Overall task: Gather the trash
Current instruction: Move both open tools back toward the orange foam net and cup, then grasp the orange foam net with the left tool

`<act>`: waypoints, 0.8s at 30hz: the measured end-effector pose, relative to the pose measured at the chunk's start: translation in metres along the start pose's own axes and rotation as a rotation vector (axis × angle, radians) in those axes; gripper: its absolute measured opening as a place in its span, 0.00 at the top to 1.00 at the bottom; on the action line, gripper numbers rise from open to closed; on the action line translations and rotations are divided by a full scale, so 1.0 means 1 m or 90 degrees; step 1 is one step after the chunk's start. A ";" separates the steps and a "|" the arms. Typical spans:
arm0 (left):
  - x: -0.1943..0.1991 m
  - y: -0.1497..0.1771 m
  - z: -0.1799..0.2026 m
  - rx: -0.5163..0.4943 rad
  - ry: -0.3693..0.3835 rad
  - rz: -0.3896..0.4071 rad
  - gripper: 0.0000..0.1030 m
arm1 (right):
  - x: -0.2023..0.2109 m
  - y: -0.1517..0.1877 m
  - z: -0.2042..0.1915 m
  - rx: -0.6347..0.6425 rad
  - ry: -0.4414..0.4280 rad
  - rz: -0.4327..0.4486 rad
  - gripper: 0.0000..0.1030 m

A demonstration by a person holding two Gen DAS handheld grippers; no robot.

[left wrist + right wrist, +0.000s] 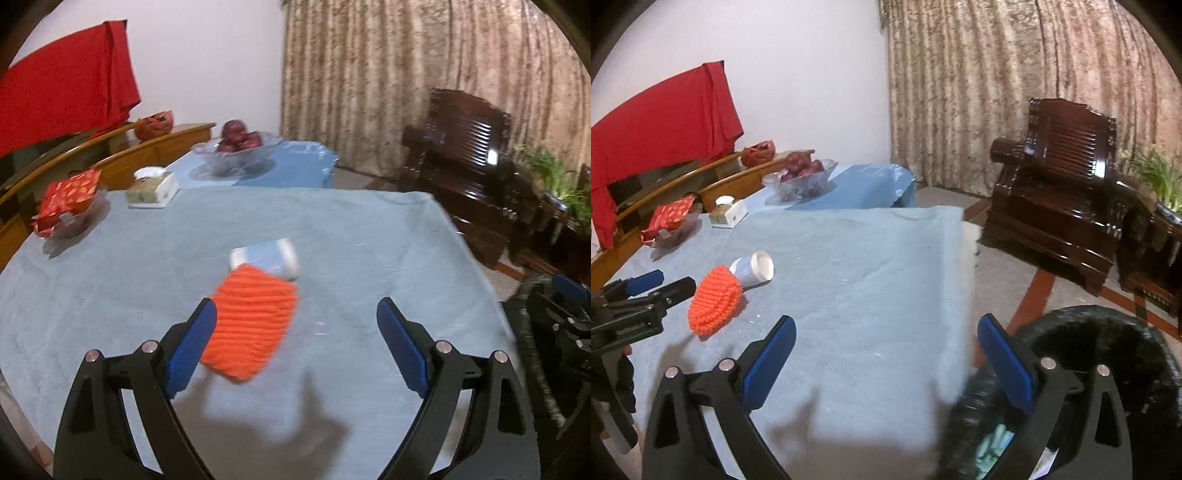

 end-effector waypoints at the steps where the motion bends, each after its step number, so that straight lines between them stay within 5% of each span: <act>1: -0.006 0.001 -0.008 0.003 -0.010 -0.005 0.17 | -0.003 0.001 -0.003 0.002 -0.001 -0.004 0.06; 24: -0.098 0.024 -0.042 0.049 -0.032 -0.117 0.17 | -0.069 0.012 -0.033 0.012 -0.010 -0.067 0.06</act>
Point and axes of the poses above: each gripper's, at about its wrist camera, not at the fingertips, and x roughly against the way its jaws point, z to its right, y to its underside, the point moved 2 cm from there along -x, roughly the way its jaws point, and after that the axes turned 1 degree about y, right-handed, at the moved point
